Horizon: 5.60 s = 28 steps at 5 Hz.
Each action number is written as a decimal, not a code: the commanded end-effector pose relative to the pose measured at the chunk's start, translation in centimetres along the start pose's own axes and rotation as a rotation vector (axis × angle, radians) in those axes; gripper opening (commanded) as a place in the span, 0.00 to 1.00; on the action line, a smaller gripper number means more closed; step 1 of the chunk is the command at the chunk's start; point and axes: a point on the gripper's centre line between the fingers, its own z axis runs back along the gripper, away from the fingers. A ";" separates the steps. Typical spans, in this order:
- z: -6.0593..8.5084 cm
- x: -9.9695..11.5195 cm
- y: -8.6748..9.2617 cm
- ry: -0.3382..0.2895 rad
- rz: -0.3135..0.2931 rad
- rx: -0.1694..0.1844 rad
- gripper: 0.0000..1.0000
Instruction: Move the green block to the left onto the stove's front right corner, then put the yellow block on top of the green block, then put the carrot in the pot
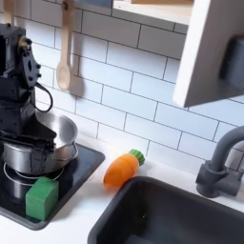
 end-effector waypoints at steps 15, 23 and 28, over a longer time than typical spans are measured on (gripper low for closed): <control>-2.3 0.6 4.7 0.044 0.081 0.050 1.00; -2.8 5.8 11.5 0.100 0.195 0.087 1.00; -3.0 4.1 14.5 0.148 0.194 0.118 1.00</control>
